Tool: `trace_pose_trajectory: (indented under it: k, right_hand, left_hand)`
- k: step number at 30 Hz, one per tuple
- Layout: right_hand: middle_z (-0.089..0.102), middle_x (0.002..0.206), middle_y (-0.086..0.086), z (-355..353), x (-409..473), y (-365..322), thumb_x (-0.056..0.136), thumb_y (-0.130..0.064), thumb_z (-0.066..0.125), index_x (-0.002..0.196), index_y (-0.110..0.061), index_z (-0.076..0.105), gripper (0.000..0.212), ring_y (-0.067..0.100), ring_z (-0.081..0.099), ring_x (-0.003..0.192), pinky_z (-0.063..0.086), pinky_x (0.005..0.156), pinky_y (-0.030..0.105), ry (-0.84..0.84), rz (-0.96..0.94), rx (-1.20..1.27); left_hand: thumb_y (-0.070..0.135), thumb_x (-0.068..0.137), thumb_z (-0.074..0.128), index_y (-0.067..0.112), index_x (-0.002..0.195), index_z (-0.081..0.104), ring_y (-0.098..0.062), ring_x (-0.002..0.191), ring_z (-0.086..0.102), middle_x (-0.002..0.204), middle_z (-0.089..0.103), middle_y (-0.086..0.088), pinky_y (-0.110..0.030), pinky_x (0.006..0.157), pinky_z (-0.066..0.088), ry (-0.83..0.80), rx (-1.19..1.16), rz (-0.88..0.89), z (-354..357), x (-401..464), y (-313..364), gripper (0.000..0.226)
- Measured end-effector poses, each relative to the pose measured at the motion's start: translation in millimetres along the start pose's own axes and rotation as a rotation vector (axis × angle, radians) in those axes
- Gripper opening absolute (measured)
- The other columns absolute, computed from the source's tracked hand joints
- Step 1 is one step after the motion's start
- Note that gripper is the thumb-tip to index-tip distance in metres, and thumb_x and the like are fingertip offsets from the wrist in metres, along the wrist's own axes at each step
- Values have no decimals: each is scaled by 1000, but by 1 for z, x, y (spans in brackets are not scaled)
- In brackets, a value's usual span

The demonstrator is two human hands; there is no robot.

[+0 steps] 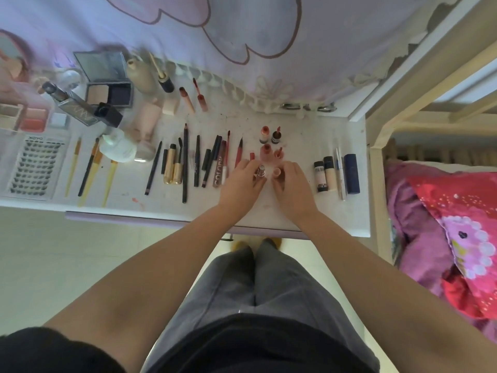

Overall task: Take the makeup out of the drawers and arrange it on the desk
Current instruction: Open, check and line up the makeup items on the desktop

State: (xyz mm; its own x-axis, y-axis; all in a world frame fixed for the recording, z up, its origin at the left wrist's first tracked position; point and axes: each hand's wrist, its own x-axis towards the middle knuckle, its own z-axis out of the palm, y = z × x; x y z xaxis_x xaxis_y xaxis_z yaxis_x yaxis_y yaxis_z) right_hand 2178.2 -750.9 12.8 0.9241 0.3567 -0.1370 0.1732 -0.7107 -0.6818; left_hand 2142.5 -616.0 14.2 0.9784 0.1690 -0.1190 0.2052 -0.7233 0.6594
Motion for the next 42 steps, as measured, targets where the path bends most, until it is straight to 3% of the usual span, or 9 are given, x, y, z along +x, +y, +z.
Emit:
trace_pose_trajectory:
  k: [8,12,16,19,22,28,35,38,42]
  right_hand:
    - [50,112,2,-27,-2,5,94,-21,55,124,-9,47,34,10,50,94,39,80,18,-46,7,61]
    - [61,105,3,-78,9,27,94,-11,49,109,-11,60,18,15,56,95,40,81,21,-2,-66,-49]
    - [60,112,3,-112,41,46,95,-9,42,109,-13,64,26,21,48,109,34,81,23,-143,-102,-297]
    - [61,117,8,-117,58,50,95,-11,41,111,-12,65,29,26,49,111,40,92,40,-295,-232,-442]
    - [62,116,7,-117,66,54,95,-13,42,110,-14,66,29,27,49,109,40,88,40,-314,-310,-473]
    - [62,112,8,-113,74,58,96,-21,42,110,-15,65,28,27,50,106,37,83,37,-367,-406,-455]
    - [53,58,1,-126,79,36,96,-46,43,65,-9,56,50,17,49,57,38,57,29,-625,-185,-193]
    - [53,63,-3,-135,75,32,92,-41,53,76,-11,59,35,12,46,56,40,58,28,-680,-132,11]
    - [58,81,-8,-147,65,36,92,-21,57,89,-25,60,6,5,56,71,49,64,23,-793,-153,239]
  left_hand:
    - [27,89,61,17,130,41,-9,86,53,111,48,3,-24,70,46,0,-31,-47,-11,-22,2,47]
    - [19,90,58,9,108,51,-14,67,51,84,48,4,-28,58,47,128,27,52,-21,-45,11,22]
    - [21,96,48,11,108,52,-17,68,54,88,56,-1,-36,63,53,-58,73,206,15,-35,59,17]
    - [27,99,39,13,123,45,-24,90,58,113,56,-7,-37,73,49,-150,120,0,55,-7,98,28]
    - [33,98,37,11,118,43,-27,95,57,111,54,-9,-34,68,41,-92,184,-226,80,14,115,31]
    - [40,97,39,6,109,47,-27,91,57,106,52,-8,-33,65,33,23,158,-425,88,25,119,36]
    - [23,95,48,7,109,53,-17,73,46,91,55,-7,-29,61,38,214,144,-132,65,2,114,23]
    - [33,100,38,14,93,48,-12,61,43,70,47,6,-23,56,32,78,-8,-170,54,-3,109,23]
    - [34,100,35,13,92,52,-5,61,44,69,47,8,-13,57,32,-18,-169,-140,38,-7,105,28]
